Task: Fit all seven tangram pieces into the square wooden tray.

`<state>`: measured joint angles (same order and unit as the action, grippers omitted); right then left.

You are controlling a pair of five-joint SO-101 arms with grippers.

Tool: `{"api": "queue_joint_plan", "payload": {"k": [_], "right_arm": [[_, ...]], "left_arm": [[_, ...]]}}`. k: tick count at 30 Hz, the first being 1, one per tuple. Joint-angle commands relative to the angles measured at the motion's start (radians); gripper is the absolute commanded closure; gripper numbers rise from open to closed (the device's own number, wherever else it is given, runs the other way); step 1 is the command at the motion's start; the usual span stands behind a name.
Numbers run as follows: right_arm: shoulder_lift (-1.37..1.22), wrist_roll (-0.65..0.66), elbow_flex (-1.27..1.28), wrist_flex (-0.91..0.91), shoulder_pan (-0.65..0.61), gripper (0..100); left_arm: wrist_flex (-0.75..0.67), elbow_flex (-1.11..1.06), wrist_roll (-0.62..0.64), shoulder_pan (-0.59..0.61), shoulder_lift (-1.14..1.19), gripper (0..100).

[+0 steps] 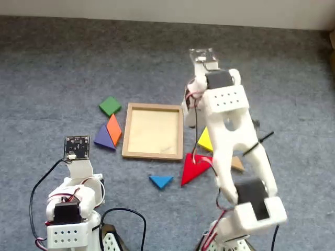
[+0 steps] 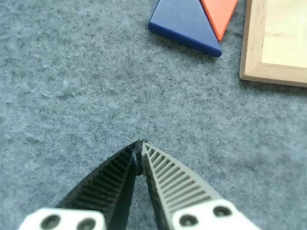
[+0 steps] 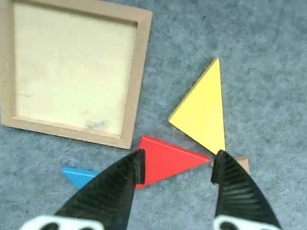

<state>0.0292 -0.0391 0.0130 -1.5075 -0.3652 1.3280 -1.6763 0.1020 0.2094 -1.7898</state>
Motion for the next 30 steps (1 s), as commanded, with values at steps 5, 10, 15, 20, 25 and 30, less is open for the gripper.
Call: {"api": "queue_joint_plan", "payload": {"k": [5,10,15,20,25,30], "right_arm": [[0.188,0.086,0.403,0.314,-0.012,77.1],[0.186,0.201,0.456,0.320,-0.010,76.8],[0.120,0.209,0.455,0.323,-0.008,76.6],[-0.044,0.206,0.397,0.332,0.041,68.0],[-0.114,0.209,0.337,0.337,0.081,63.3],[-0.116,0.201,0.332,0.403,0.077,63.3]], "left_arm": [[0.005,-0.021,-0.008,0.008,-0.013,99],[0.005,-0.021,-0.008,0.008,-0.013,99],[0.005,-0.021,-0.008,0.008,-0.013,99],[0.005,-0.021,-0.008,0.008,-0.013,99],[0.005,-0.021,-0.008,0.008,-0.013,99],[0.005,-0.021,-0.008,0.008,-0.013,99]]}}
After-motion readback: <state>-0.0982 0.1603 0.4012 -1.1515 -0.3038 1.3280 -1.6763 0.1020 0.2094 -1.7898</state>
